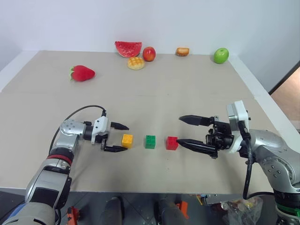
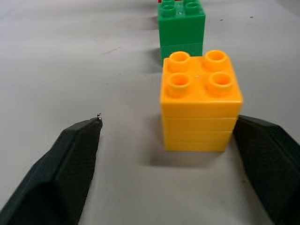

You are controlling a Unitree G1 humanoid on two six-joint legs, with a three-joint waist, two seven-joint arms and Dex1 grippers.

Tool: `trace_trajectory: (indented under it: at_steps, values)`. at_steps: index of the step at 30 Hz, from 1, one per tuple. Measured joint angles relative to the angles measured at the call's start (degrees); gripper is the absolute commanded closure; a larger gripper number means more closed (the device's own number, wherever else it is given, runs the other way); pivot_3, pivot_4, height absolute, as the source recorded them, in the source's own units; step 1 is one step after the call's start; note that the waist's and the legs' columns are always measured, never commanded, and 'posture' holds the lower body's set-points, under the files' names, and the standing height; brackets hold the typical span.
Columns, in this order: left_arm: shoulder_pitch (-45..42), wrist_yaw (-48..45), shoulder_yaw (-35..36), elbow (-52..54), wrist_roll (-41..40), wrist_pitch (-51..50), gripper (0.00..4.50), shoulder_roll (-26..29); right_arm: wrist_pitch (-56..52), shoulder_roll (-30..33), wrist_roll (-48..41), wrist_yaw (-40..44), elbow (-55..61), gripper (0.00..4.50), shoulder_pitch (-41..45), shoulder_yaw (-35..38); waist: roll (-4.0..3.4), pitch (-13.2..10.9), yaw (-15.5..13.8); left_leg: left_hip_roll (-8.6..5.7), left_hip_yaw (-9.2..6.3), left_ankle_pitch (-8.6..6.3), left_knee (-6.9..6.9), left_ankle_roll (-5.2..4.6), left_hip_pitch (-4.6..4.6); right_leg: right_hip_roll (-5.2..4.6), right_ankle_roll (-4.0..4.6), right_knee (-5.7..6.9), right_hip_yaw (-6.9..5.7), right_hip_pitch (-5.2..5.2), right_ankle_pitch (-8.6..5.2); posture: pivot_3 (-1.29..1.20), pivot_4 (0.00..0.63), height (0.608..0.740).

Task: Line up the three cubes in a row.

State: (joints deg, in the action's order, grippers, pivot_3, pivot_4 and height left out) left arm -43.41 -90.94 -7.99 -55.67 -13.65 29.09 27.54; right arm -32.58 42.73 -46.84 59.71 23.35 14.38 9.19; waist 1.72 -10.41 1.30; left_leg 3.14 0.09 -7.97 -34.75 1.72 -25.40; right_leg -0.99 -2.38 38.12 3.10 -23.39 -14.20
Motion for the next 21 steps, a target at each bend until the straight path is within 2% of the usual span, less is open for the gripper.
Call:
trace_trajectory:
  at_steps: [4,8,10,13,16,19,20,21]
  values:
    - [2.02,-0.55,1.73,1.86,-0.63,-2.34,0.19,2.41,0.01,0.01,0.0,0.15,-0.23,0.26,0.98,-0.22,0.0,0.0,0.64,0.22,0.01,0.0,0.05,0.0,0.05,0.2,0.11,0.01,0.02,-0.04,0.05,0.0,0.15,0.74]
    - [8.02,-1.04,3.67,7.81,-2.96,-7.67,0.19,9.8,0.12,0.48,0.14,0.69,-1.78,0.26,1.48,-0.06,0.01,-0.01,1.51,0.48,0.01,0.0,0.26,0.0,0.26,0.45,0.37,0.05,0.05,-0.04,0.03,0.0,0.15,0.74]
    - [15.81,-1.19,4.6,16.94,-7.01,-13.96,0.19,15.65,0.45,0.91,0.59,1.46,-3.27,0.26,2.03,0.19,0.0,-0.02,1.54,0.64,0.03,-0.02,0.36,0.03,0.32,0.54,0.53,0.09,0.04,-0.08,-0.06,0.0,0.15,0.74]
    - [20.83,0.04,7.66,22.25,-8.86,-18.64,0.19,18.24,1.17,0.77,1.27,1.62,-4.58,0.26,3.06,0.02,-0.01,-0.02,1.37,0.68,0.02,-0.02,0.38,0.03,0.29,0.55,0.59,0.1,-0.02,-0.12,-0.08,0.0,0.15,0.74]
    - [24.4,7.68,12.89,25.0,-10.46,-24.06,0.19,18.35,3.34,-0.57,3.62,0.06,-7.2,0.26,4.38,0.14,0.0,-0.02,1.04,0.67,0.01,-0.02,0.32,0.04,0.27,0.49,0.58,0.09,-0.08,-0.1,-0.08,0.0,0.15,0.74]
    - [24.95,25.06,20.28,32.53,-14.07,-34.79,0.19,13.99,8.35,-4.98,10.73,-6.54,-14.89,0.26,5.48,-0.09,0.02,-0.01,0.44,0.57,0.11,0.0,0.21,0.07,0.25,0.26,0.46,0.06,-0.16,-0.03,-0.01,0.0,0.15,0.74]
    - [25.02,27.86,21.17,33.94,-14.53,-36.67,0.19,13.28,8.99,-5.53,11.68,-7.57,-16.19,0.26,5.48,-0.09,0.02,-0.01,0.38,0.53,0.14,0.0,0.21,0.07,0.25,0.22,0.44,0.06,-0.15,-0.02,0.0,0.0,0.15,0.74]
    - [25.61,37.33,24.4,39.06,-15.82,-41.45,0.19,10.03,10.85,-7.88,14.1,-11.24,-19.52,0.26,5.32,0.57,0.03,-0.01,0.3,0.51,0.23,0.0,0.21,0.07,0.26,0.11,0.36,0.04,-0.14,-0.01,0.03,0.0,0.15,0.74]
